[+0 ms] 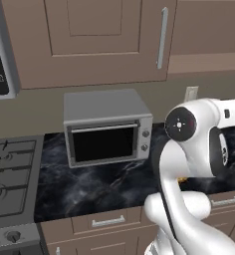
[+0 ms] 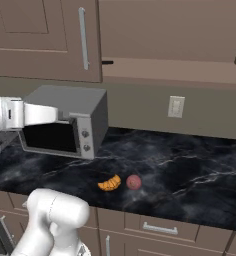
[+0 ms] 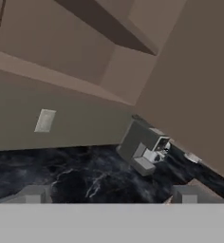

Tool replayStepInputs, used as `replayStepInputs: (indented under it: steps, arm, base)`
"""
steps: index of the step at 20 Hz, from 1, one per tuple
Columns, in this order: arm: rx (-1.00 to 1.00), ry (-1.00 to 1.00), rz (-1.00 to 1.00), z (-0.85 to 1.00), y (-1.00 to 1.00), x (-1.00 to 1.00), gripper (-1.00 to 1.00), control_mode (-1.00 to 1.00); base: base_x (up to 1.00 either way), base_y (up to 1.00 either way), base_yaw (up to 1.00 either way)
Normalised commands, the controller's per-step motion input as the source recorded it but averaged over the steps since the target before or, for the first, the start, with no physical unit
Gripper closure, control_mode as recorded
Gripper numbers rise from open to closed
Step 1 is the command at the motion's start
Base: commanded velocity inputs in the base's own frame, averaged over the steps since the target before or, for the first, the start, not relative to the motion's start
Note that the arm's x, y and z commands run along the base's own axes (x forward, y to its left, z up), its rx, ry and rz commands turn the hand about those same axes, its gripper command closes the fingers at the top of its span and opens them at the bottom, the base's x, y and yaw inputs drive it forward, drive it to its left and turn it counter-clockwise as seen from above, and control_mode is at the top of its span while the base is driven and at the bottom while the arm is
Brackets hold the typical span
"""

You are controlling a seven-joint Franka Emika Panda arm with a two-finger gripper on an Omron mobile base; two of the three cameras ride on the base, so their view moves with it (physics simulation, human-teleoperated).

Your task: Pick the pan from the cabinet and place it on the stove. Then turn on the stove burner for the pan.

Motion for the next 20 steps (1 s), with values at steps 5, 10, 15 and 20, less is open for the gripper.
replayStepInputs:
  steps: [5,10,15,20]
  arm:
    - [0.07,-0.13,0.17,0.05,0.47,0.05,-1.00,-1.00]
    - [0.10,-0.14,0.19,0.19,0.16,0.21,-1.00,-1.00]
    - [0.07,-0.14,0.20,0.16,0.11,0.24,-1.00,-1.00]
    - [0.06,-0.14,0.17,0.23,0.20,0.17,-1.00,-1.00]
  base:
    - [0.00,0.00,0.00]
    - [0.00,0.00,0.00]
    - [0.00,0.00,0.00]
    - [0.00,0.00,0.00]
